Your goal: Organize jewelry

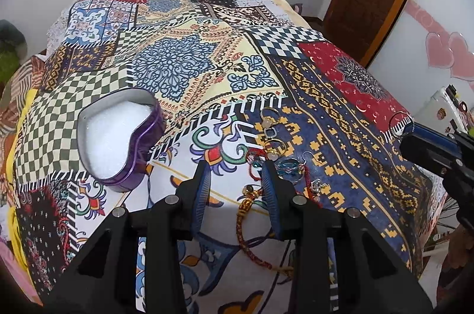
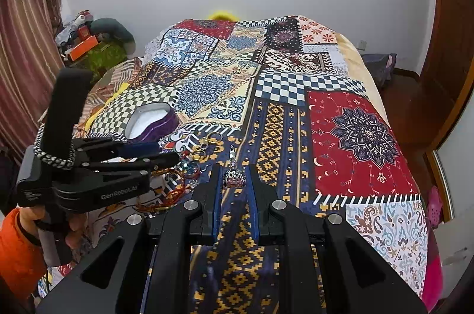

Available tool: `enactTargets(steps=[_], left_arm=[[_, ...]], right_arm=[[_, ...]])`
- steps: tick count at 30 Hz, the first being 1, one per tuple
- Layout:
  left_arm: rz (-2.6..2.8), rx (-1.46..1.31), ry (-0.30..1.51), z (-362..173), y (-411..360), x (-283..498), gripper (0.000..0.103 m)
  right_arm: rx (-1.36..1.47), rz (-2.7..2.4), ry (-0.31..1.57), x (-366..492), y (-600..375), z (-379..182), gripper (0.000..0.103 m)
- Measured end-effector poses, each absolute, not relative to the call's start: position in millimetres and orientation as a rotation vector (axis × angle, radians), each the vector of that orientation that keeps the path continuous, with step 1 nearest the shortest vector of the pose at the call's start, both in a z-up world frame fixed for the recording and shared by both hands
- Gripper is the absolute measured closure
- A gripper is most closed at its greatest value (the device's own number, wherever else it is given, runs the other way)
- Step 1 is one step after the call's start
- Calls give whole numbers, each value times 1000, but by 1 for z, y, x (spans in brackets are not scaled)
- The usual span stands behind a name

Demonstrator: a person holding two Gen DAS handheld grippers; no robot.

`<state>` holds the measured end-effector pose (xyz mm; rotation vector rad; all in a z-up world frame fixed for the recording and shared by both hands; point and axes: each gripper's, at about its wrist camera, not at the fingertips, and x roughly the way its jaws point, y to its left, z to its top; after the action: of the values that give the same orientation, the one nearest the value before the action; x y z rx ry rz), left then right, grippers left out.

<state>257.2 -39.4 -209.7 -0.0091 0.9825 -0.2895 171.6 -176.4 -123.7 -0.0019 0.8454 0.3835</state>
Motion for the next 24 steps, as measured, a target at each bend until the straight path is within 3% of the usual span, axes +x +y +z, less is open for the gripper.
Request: enactTargets(steps=[10, 15, 18, 24], left_arm=[[-341, 25, 981, -212, -58, 261, 69], [-409, 37, 982, -212, -67, 261, 92], [-438, 54, 976, -212, -73, 261, 100], [-420, 61, 943, -209, -74, 256, 103]], right_arm=[[10, 392, 874, 178, -179, -136, 89], [12, 396, 876, 180, -181, -138, 89], [13, 395, 877, 179, -182, -138, 89], [12, 389, 878, 178, -183, -137, 89]])
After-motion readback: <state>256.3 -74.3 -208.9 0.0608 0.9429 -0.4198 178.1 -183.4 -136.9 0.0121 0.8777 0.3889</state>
